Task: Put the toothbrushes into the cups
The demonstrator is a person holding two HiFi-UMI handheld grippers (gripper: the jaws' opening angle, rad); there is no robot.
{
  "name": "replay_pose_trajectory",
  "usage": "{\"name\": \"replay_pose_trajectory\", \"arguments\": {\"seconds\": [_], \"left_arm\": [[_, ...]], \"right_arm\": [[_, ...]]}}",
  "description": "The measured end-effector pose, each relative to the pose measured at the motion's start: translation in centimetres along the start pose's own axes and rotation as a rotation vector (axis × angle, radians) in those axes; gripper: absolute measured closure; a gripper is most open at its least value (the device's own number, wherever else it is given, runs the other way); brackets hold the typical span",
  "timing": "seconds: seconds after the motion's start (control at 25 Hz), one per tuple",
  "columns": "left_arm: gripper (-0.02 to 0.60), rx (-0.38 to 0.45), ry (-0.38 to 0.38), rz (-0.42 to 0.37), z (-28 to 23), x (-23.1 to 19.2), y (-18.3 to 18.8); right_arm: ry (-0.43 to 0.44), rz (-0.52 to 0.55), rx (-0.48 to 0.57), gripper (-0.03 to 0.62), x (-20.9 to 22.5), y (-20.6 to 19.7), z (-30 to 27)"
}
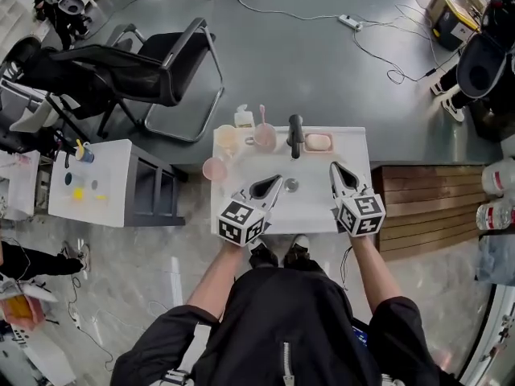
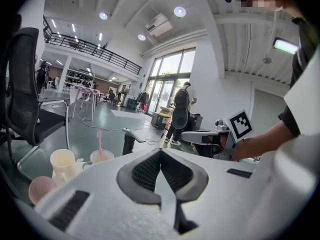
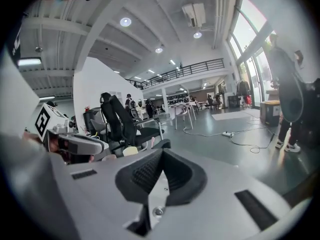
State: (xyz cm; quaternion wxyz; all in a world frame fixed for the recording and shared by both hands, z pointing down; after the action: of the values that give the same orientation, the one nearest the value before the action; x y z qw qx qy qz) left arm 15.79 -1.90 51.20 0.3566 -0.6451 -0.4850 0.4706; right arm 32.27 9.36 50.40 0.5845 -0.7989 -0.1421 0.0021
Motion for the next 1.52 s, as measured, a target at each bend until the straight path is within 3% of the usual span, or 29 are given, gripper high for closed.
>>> {"name": "replay_pose_trajectory", "arguments": {"seconds": [0.28,0.68,0.84,0.96,1.24,1.52], "left_arm": [[0.581,-0.013,-0.011,-0.001,-1.1,1.5,0.0],[0.581,-0.048,0.013,0.020,-1.1,1.7,-1.7],[0.581,-0.050,0.022,0.024,-1.0,1.6,-2.0],[0.581,-0.048,0.037,0.028,-0.8,1.4,-1.8],[0.581,-0.051,0.088,0.050,0.1,0.4,-2.1],[0.581,-0.052,0.122,0.063,0.8,0.2,-2.3]], "right_arm": [[-0.064,-0.041,-0.024,0.589,3.4,-1.6,2.2],[-0.120,-0.107,-0.213,0.589,7.1,-10.8,3.9],[-0.184,-0.135,-0.277,0.589,9.3,-13.2,4.4],[-0.228,-0.152,-0.361,0.580,11.6,-14.7,5.0],[-0.251,-0.191,-0.608,0.447,15.2,-18.4,5.5],[-0.230,-0.209,-0.787,0.442,16.5,-20.5,4.8]]}}
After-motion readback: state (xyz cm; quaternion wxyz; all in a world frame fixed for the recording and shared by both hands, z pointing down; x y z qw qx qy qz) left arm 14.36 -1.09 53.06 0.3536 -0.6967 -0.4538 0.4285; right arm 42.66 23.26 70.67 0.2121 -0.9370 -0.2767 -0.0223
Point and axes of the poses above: the fingertips, and each gripper's own axes: z backward along the fingers, x to its right, y out of its top, the point moved 5 cm from there along z, backward along the fingers, and after that the axes turned 1 degree about y, right-handed, at the moved point
